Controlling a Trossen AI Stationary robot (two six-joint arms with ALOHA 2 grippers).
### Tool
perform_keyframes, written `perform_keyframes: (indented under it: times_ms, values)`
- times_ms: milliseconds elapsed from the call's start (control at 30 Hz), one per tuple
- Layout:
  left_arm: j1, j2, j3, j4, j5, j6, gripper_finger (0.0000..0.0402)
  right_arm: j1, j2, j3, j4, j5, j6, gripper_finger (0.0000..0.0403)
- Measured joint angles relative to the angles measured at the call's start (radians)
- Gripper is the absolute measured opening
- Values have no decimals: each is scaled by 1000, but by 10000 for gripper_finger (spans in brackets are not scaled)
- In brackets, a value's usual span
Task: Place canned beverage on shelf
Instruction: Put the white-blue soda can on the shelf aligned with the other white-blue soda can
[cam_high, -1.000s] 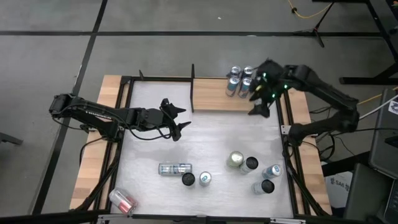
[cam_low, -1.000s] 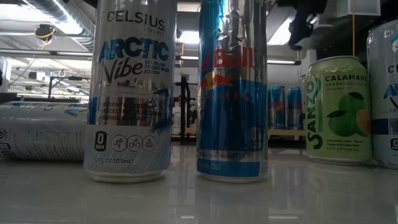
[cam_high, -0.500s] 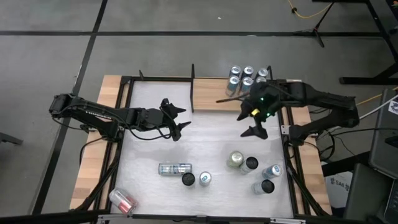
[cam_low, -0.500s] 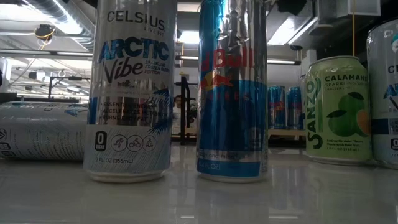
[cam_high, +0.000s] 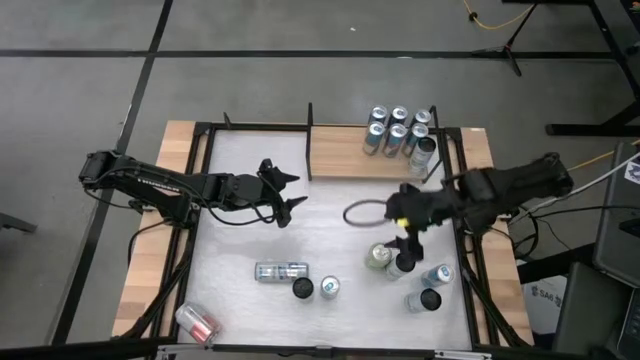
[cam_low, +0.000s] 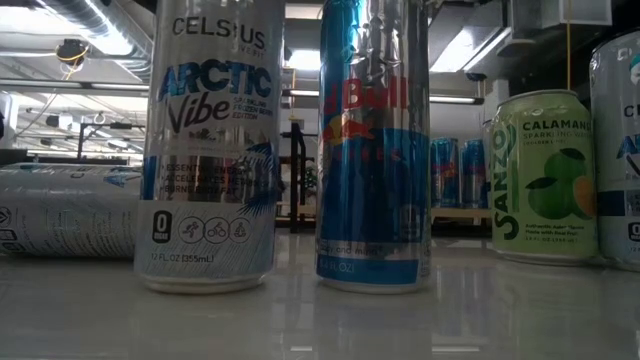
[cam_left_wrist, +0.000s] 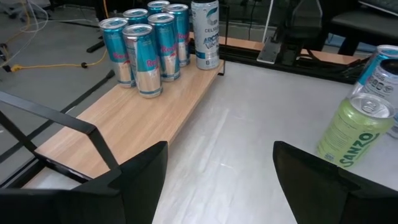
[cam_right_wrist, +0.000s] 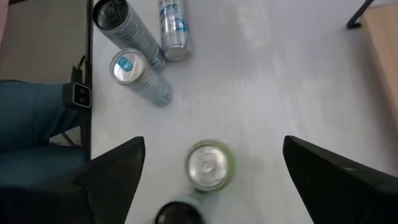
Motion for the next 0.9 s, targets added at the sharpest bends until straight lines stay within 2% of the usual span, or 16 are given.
perform_keyframes:
  times_ms: [233,567,900]
  values:
    - [0,0,0,-1,15,2,283,153,36,0,-37,142,181,369]
    - [0,0,0,-1,16,5,283,264,137,0,-147,158,380,369]
    - [0,0,0,-2,16,5,283,294,201,-1,-241,139,550,369]
